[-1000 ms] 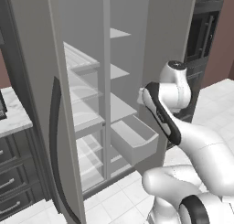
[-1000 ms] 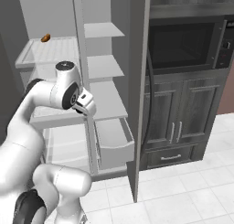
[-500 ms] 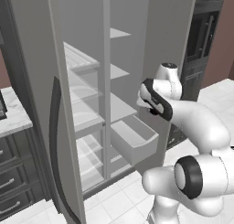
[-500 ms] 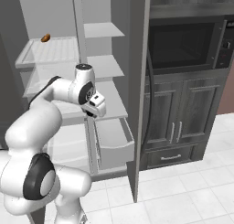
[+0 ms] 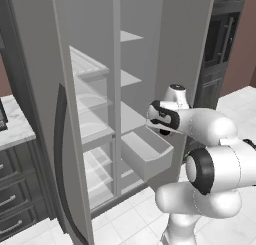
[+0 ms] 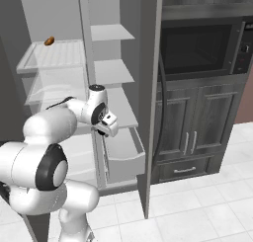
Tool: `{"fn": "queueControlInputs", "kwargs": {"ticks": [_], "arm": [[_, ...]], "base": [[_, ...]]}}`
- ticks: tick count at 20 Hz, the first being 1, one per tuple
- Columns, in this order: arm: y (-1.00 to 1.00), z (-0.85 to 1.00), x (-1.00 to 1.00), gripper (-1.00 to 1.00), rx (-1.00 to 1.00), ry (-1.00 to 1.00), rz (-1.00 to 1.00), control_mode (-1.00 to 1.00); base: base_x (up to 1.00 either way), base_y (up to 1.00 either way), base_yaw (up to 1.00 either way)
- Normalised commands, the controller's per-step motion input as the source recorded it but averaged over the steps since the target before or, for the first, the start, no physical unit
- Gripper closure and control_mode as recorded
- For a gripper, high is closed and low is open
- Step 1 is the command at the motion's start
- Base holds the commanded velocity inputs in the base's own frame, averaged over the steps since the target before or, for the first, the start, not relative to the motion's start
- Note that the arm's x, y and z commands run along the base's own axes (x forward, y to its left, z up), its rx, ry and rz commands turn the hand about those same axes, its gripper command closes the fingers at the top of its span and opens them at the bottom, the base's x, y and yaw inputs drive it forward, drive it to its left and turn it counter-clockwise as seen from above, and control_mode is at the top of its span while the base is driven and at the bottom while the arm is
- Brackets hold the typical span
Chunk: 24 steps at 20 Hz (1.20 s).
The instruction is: Take the eggplant and mushroom from the fridge shelf and place them in the freezer drawer to begin freezing them.
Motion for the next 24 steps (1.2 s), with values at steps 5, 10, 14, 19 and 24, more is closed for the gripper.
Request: {"fn": "queueControlInputs", "kwargs": {"ticks": [5,10,14,19,24], "arm": [[0.00,-0.46,0.36,1.00,0.00,0.00,0.00,-1.00],[0.00,-0.21,0.31,1.00,0.00,0.02,0.00,-1.00],[-0.01,-0.28,0.25,1.00,0.00,0.05,0.00,-1.00],[-0.08,-0.44,0.29,1.00,0.00,0.04,0.00,-1.00],[-0.07,-0.46,0.35,1.00,0.00,0.02,0.00,-1.00]], "base": [[0.00,0.00,0.00],[0.00,0.00,0.00],[0.00,0.00,0.00],[0.00,0.00,0.00],[0.00,0.00,0.00]]}}
